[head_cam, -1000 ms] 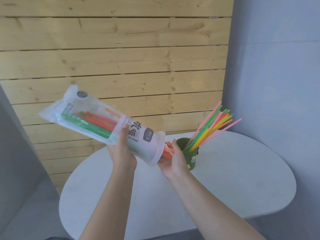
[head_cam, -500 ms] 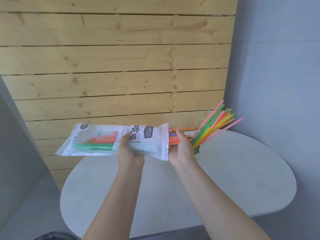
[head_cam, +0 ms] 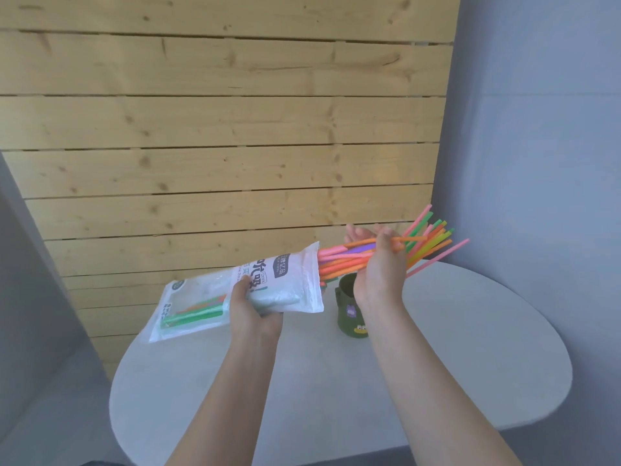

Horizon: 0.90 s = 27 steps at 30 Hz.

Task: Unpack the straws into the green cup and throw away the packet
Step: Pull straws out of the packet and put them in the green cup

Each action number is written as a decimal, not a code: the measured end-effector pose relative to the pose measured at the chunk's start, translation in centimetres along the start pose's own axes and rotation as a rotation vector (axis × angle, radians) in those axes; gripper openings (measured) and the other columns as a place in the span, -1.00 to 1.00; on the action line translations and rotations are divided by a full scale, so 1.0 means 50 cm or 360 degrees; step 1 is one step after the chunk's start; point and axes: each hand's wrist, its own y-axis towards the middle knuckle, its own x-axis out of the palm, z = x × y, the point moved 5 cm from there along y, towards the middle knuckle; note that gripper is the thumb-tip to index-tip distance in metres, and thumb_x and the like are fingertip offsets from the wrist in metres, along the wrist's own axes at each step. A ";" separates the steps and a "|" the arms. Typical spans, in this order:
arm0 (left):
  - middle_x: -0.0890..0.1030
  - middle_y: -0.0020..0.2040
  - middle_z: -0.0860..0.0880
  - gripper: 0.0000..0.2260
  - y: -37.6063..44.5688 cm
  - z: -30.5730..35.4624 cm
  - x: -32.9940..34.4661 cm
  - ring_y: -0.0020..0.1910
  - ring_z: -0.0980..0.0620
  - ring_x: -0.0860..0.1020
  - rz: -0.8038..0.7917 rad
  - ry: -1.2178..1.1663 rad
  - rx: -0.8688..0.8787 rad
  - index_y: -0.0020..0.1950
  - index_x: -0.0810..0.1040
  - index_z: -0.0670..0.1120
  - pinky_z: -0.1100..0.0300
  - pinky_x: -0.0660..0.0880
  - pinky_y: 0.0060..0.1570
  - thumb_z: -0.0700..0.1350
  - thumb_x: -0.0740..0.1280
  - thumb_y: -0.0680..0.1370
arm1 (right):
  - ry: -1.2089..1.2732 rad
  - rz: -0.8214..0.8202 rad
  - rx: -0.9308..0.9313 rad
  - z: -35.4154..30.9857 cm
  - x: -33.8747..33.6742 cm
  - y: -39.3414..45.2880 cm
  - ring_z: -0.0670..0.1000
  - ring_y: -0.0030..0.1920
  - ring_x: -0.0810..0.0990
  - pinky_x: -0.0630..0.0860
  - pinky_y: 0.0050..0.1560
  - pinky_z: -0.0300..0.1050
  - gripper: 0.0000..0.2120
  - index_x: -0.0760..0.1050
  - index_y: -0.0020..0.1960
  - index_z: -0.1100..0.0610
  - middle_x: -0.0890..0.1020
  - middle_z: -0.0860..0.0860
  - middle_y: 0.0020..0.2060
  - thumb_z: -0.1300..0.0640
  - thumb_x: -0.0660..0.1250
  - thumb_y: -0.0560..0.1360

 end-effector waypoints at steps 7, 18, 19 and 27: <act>0.58 0.24 -0.16 -0.69 -0.001 -0.032 0.006 0.21 -0.17 0.56 -0.0120 -0.0153 -0.0136 0.30 0.48 -0.17 -0.18 0.40 0.29 -0.13 0.28 0.56 | -0.0256 -0.0137 -0.0189 -0.031 0.034 0.004 -0.01 -0.34 0.69 0.60 -0.27 -0.19 -0.72 0.47 -0.22 0.12 0.59 -0.07 -0.52 -0.02 0.23 0.57; 0.60 0.15 -0.16 -0.73 -0.005 -0.058 0.013 0.08 -0.14 0.60 -0.0135 -0.0178 -0.0210 0.25 0.48 -0.16 -0.07 0.53 -0.02 -0.10 0.25 0.59 | -0.0211 -0.0086 -0.0314 -0.062 0.045 0.015 -0.09 -0.63 0.33 0.43 -0.47 -0.17 -0.54 0.26 -0.47 0.05 0.29 -0.12 -0.66 -0.08 0.23 0.56; 0.61 0.15 -0.16 -0.74 -0.005 -0.059 0.012 0.06 -0.14 0.60 -0.0129 -0.0173 -0.0218 0.25 0.48 -0.16 -0.07 0.53 -0.06 -0.10 0.25 0.59 | -0.0189 -0.0070 -0.0331 -0.070 0.043 0.016 -0.09 -0.63 0.27 0.39 -0.51 -0.21 -0.52 0.25 -0.51 0.01 0.26 -0.13 -0.66 -0.08 0.23 0.55; 0.58 0.23 -0.17 -0.65 -0.005 -0.063 0.008 0.17 -0.16 0.57 -0.0089 -0.0148 -0.0251 0.33 0.44 -0.16 -0.09 0.51 0.04 -0.06 0.26 0.59 | 0.0002 0.0040 -0.0523 -0.170 0.034 0.015 -0.06 -0.63 0.18 0.26 -0.57 -0.30 -0.51 0.18 -0.53 0.02 0.21 -0.13 -0.66 -0.04 0.24 0.52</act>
